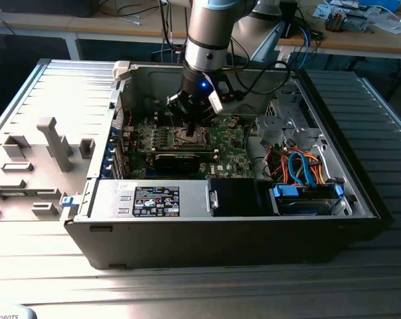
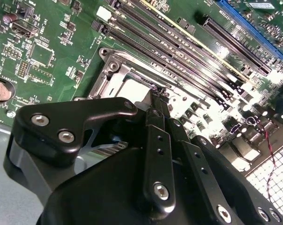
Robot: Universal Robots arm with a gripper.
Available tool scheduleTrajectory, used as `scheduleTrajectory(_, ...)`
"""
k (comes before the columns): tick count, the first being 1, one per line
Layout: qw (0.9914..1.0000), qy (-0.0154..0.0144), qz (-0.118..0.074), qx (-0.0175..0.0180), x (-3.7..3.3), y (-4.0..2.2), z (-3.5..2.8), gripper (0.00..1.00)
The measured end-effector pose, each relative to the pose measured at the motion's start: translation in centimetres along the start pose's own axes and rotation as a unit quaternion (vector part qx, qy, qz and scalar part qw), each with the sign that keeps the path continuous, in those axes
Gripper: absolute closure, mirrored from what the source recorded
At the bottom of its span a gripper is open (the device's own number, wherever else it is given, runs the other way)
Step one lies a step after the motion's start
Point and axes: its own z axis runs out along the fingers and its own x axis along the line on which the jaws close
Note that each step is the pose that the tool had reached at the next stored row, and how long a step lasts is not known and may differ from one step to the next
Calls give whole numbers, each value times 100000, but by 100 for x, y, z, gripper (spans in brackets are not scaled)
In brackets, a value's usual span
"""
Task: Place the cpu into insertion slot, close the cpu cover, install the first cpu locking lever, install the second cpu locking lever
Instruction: 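Install the first cpu locking lever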
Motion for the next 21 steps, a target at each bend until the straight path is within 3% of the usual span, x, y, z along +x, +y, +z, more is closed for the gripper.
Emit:
scheduleTrajectory(10, 99985, -68, -1698, 194, 0, 0, 0, 89)
scheduleTrajectory(21, 99914, -164, -4109, 479, 0, 0, 0, 89)
